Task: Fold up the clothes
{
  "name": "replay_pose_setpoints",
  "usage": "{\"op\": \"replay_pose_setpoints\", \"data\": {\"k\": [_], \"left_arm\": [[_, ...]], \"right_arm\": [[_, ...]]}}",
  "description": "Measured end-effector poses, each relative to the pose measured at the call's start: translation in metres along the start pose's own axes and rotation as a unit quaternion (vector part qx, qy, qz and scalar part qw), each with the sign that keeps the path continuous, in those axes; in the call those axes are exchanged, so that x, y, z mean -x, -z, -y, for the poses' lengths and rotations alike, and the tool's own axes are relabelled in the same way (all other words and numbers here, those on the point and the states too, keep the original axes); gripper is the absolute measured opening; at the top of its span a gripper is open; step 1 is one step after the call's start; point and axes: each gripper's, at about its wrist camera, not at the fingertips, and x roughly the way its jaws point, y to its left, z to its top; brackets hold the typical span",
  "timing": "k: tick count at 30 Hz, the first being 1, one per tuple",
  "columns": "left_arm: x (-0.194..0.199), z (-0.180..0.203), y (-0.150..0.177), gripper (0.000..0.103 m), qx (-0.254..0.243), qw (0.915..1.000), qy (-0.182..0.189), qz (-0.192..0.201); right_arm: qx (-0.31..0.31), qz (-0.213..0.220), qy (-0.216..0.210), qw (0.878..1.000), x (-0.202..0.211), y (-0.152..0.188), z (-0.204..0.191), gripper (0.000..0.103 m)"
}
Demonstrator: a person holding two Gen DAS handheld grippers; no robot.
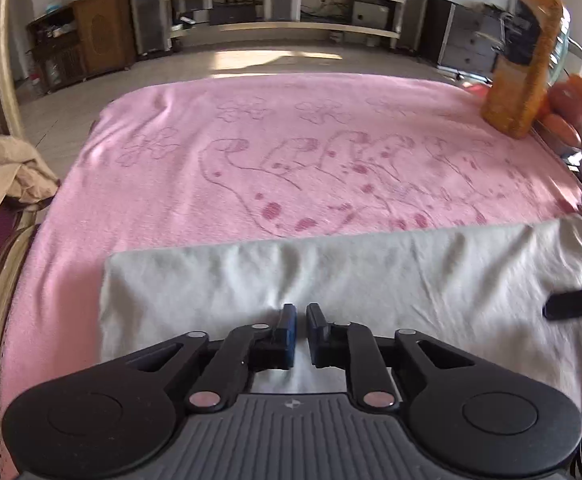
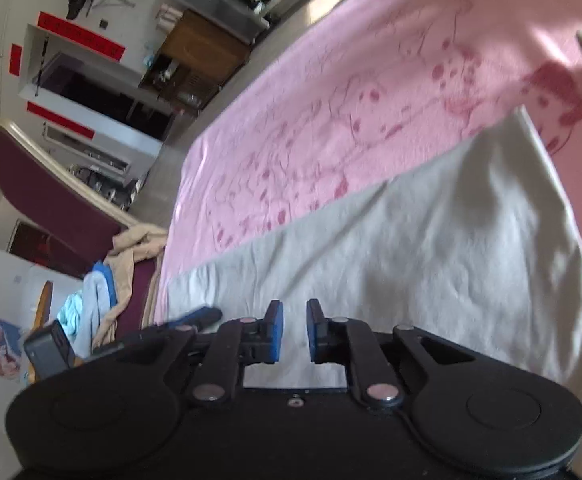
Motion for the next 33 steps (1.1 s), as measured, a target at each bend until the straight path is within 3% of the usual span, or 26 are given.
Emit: {"op": "replay_pose_setpoints", "data": {"k": [1, 2, 4, 7, 8, 11, 12, 15, 20, 24, 26, 29, 31, 32, 33], "left_arm": [[-0.002, -0.009, -0.003, 0.012, 0.02, 0.9997, -0.009, 0.006], [-0.004, -0.021, -0.005, 0.012, 0.04, 0.9982, -0.042, 0.011], [-0.008, -0.046, -0.009, 0.011, 0.08, 0.9908, -0.107, 0.022], [-0.005, -0.078, -0.012, 0.012, 0.149, 0.9838, -0.095, 0.031], [-0.002, -0.076, -0.012, 0.012, 0.146, 0.9845, -0.092, 0.031], [0.009, -0.068, -0.013, 0.012, 0.139, 0.9864, -0.081, 0.034], [0.012, -0.065, -0.013, 0.012, 0.136, 0.987, -0.078, 0.035], [0.023, -0.057, -0.013, 0.012, 0.129, 0.9887, -0.068, 0.037], [0.04, -0.044, -0.014, 0.017, 0.116, 0.9912, -0.05, 0.041], [0.015, -0.003, -0.016, 0.02, 0.022, 0.9981, -0.043, 0.038], [0.002, 0.001, -0.014, 0.025, 0.006, 0.9976, -0.063, 0.03], [-0.01, -0.025, -0.015, 0.025, 0.04, 0.9919, -0.119, 0.02], [-0.011, -0.045, -0.018, 0.023, 0.07, 0.9857, -0.152, 0.017], [-0.008, -0.053, -0.019, 0.026, 0.085, 0.9773, -0.194, 0.01], [-0.009, -0.06, -0.02, 0.024, 0.094, 0.9666, -0.238, 0.0]], "right_arm": [[-0.011, -0.011, 0.002, 1.0, -0.005, -0.002, 0.009, 0.012], [-0.031, -0.016, -0.001, 0.999, -0.007, -0.005, 0.021, 0.0], [-0.084, 0.033, -0.006, 0.996, 0.01, -0.016, 0.05, 0.0], [-0.173, 0.157, 0.002, 0.972, 0.048, -0.026, 0.098, 0.0], [-0.2, 0.188, -0.004, 0.962, 0.057, -0.025, 0.109, 0.0], [-0.227, 0.246, 0.015, 0.942, 0.073, -0.016, 0.109, 0.003], [-0.216, 0.253, 0.037, 0.942, 0.075, -0.013, 0.101, 0.005], [-0.164, 0.263, 0.058, 0.949, 0.084, -0.006, 0.073, 0.017], [-0.072, 0.244, 0.029, 0.967, 0.081, -0.008, 0.032, 0.017], [-0.025, 0.19, 0.016, 0.981, 0.047, -0.017, 0.008, 0.017], [-0.012, 0.16, 0.018, 0.987, 0.029, -0.02, 0.003, 0.017], [-0.012, 0.123, 0.039, 0.992, 0.013, -0.023, 0.009, 0.017], [-0.034, 0.141, 0.081, 0.986, 0.017, -0.027, 0.027, 0.013], [-0.061, 0.164, 0.094, 0.98, 0.027, -0.027, 0.038, 0.003], [-0.088, 0.186, 0.108, 0.973, 0.037, -0.028, 0.049, 0.0]]}}
